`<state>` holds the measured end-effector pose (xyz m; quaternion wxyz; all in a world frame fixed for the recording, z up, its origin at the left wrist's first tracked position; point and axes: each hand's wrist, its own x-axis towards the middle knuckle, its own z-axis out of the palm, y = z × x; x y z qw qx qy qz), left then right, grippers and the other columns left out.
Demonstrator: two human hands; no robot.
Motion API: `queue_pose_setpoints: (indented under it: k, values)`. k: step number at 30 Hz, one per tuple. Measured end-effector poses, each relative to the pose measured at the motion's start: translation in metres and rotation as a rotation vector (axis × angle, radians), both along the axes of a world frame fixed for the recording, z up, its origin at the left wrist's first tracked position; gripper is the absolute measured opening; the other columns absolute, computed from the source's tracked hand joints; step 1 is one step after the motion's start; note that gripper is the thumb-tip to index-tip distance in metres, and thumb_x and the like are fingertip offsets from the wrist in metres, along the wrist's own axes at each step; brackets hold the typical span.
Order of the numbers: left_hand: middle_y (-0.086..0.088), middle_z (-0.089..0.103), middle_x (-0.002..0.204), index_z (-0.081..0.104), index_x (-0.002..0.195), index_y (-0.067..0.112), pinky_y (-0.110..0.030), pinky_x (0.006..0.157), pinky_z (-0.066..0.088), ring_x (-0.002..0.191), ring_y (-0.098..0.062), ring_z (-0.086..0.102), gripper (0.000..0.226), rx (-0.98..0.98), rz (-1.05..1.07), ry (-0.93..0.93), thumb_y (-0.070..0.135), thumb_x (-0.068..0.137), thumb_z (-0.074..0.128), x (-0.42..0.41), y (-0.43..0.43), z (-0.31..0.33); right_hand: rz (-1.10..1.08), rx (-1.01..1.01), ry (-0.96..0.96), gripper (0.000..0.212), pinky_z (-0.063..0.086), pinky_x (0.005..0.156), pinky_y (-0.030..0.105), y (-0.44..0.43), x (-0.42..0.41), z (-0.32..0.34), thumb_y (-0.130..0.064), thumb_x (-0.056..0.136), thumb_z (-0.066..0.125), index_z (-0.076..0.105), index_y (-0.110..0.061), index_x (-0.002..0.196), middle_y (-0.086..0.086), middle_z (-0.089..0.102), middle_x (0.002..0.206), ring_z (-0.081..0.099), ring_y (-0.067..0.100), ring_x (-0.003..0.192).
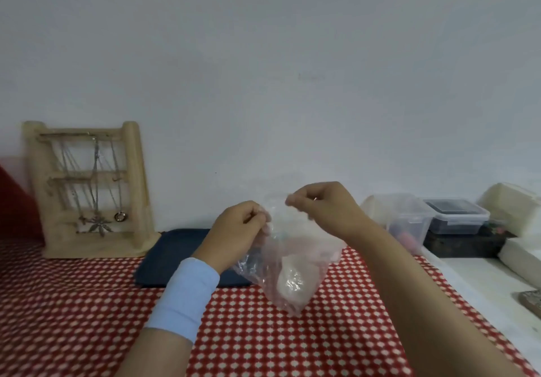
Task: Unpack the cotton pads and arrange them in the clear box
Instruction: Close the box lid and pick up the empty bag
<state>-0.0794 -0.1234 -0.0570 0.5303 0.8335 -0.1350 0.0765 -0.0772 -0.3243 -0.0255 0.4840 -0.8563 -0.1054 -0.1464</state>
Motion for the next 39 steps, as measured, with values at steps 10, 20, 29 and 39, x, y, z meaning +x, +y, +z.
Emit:
queue_pose_setpoints:
  k: [10,20,29,39]
  values:
    - [0.0,0.067,0.063,0.065,0.087,0.02,-0.025,0.06,0.053,0.051,-0.011,0.058,0.027,0.13,-0.055,-0.069,0.029,0.106,0.047,0.001,0.0,-0.002,-0.124,0.135,-0.042,0.032,0.034,0.047,0.013,0.008,0.003,-0.003,-0.041,0.091,0.071,0.077,-0.016,0.073,-0.009,0.046,0.045,0.04,0.004,0.041]
    - [0.004,0.062,0.06,0.065,0.095,0.015,-0.023,0.049,0.052,0.049,-0.01,0.059,0.029,-0.421,0.141,-0.018,0.024,0.109,0.042,0.004,0.022,-0.002,0.076,0.234,0.452,0.04,0.044,0.075,0.032,-0.019,0.009,-0.012,-0.054,0.087,0.068,0.071,-0.019,0.107,-0.006,0.077,0.091,0.066,0.014,0.074]
    - [0.001,0.074,0.076,0.061,0.093,0.02,-0.025,0.048,0.054,0.054,-0.018,0.07,0.032,-0.247,0.415,-0.151,0.032,0.11,0.037,0.003,0.01,-0.013,-0.002,0.765,0.253,0.036,0.055,0.086,0.033,0.007,0.013,-0.02,-0.045,0.084,0.076,0.07,-0.015,0.103,0.002,0.073,0.105,0.068,0.017,0.091]
    - [0.007,0.078,0.08,0.072,0.1,0.017,-0.033,0.072,0.058,0.08,-0.018,0.072,0.021,-0.384,0.364,-0.009,0.026,0.104,0.053,0.012,0.033,-0.009,0.019,0.416,0.281,0.023,0.061,0.087,0.039,0.007,0.011,-0.028,-0.034,0.091,0.073,0.079,-0.014,0.098,0.004,0.079,0.095,0.075,0.025,0.094]
